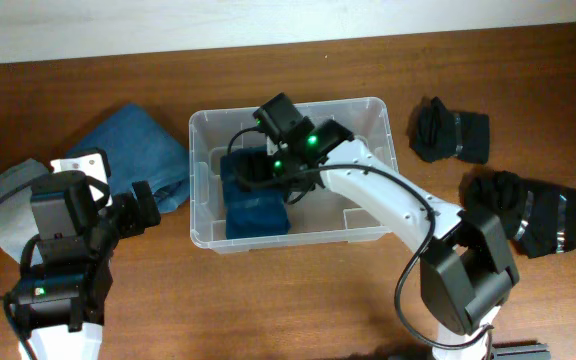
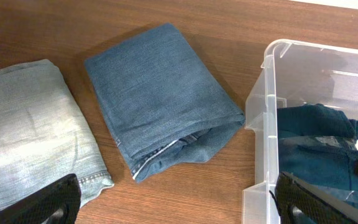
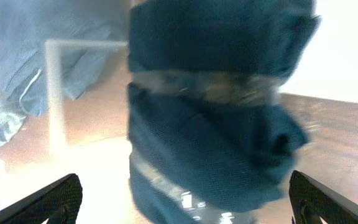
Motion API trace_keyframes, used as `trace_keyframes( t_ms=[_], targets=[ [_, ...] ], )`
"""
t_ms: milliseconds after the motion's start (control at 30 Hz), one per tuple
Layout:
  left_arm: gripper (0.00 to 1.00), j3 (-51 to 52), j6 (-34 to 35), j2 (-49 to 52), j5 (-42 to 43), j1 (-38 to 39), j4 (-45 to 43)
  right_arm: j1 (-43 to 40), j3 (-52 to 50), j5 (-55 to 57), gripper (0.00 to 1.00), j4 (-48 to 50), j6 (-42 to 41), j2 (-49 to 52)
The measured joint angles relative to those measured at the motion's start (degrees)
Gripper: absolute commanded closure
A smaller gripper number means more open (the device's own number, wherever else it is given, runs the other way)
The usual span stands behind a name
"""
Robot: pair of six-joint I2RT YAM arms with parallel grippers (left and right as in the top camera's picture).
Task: Pack container
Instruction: 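Carry the teal bundle into the container's left side and release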
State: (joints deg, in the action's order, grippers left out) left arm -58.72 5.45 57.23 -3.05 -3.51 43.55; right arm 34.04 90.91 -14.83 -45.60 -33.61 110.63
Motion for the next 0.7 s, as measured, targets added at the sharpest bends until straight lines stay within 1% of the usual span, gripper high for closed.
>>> trace_keyframes(
  t_ms=[100,200,233,300,400,433,467,500,567,700],
  targets=[
    [0.01,-0.02,0.00,0.00,0.00,0.00,0.00,-3.15,0.02,1.16,0.02,-1.05,3.02,-1.40],
    [0.01,0.00,0.00,0.00,-0.02,0.00,0.00,-6.19,1.66,4.13,0.02,-4.44,7.67,-6.29],
    [0.01,-0.02,0.00,0.00,0.00,0.00,0.00,-7.72,3.39,6.95,0.02,-6.67,9.92,-9.27],
    [0.01,-0.02,0.00,0.00,-0.02,0.00,0.02,-12.46,6.43,13.55,0.02,-7.89,12.70,-17.40],
    [0.01,-0.02,0.00,0.00,-0.15,0.00,0.02,-24.00,8.79,18.21,0.02,-11.56,11.19,-24.94],
    [0.01,-0.02,0.00,0.00,-0.15,0.00,0.00,-29.70,9.16,18.99,0.01,-14.27,9.35,-26.21],
    [0.01,-0.02,0.00,0.00,-0.17,0.00,0.02,-37.77,8.96,19.63,0.01,-18.49,6.10,-26.56],
    [0.01,-0.02,0.00,0.00,-0.17,0.00,0.02,-41.66,8.35,19.45,0.01,-20.17,4.59,-26.18],
    [0.01,-0.02,0.00,0.00,-0.17,0.00,0.02,-50.21,4.96,16.48,0.01,-23.43,1.55,-24.90],
    [0.00,-0.02,0.00,0.00,-0.17,0.00,0.04,-67.04,-6.69,10.29,0.01,-23.06,-0.92,-23.89]
  ],
)
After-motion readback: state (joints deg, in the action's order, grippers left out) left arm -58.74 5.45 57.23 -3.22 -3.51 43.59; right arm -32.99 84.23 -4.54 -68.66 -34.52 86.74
